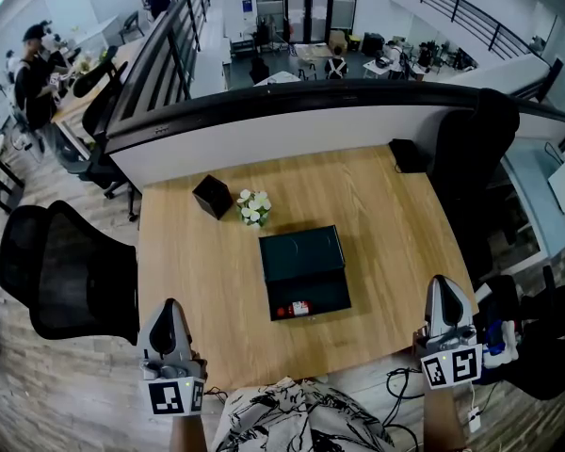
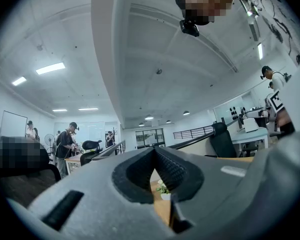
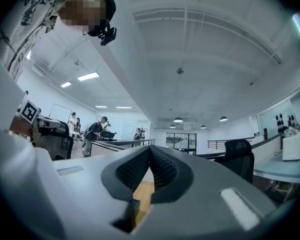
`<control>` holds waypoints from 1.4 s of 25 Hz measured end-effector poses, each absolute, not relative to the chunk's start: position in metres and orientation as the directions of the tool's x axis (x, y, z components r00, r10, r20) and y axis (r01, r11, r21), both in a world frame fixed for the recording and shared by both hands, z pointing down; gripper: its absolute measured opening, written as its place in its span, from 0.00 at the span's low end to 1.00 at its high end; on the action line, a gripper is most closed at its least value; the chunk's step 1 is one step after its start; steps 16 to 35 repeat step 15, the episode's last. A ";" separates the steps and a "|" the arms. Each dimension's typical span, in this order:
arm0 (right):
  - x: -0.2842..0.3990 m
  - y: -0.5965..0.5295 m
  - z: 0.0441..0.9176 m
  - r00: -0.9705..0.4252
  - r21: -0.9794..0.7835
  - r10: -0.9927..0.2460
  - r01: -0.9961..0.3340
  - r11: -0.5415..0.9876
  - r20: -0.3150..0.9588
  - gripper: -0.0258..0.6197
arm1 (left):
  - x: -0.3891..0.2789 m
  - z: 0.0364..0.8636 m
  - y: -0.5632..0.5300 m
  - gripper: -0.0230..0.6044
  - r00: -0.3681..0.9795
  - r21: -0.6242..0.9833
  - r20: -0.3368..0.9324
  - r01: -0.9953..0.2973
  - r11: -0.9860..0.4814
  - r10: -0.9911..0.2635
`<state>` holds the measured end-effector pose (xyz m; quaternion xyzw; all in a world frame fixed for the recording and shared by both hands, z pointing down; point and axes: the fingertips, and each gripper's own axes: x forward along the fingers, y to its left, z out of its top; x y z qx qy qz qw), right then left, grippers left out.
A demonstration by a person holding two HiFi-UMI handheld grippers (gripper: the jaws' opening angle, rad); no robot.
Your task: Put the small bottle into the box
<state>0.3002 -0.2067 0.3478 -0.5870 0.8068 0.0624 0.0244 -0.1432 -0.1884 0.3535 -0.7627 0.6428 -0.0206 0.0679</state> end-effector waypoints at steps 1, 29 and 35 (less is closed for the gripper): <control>0.299 -0.207 0.348 -0.311 0.077 -0.944 -0.950 0.304 -0.110 0.05 | -0.143 0.353 -0.188 0.03 0.174 -0.131 -0.057 -0.978 -0.165 -0.983; 0.292 -0.212 0.351 -0.340 0.081 -0.936 -0.939 0.333 -0.090 0.05 | -0.134 0.350 -0.193 0.03 0.196 -0.134 -0.048 -0.973 -0.188 -0.979; 0.292 -0.212 0.351 -0.340 0.081 -0.936 -0.939 0.333 -0.090 0.05 | -0.134 0.350 -0.193 0.03 0.196 -0.134 -0.048 -0.973 -0.188 -0.979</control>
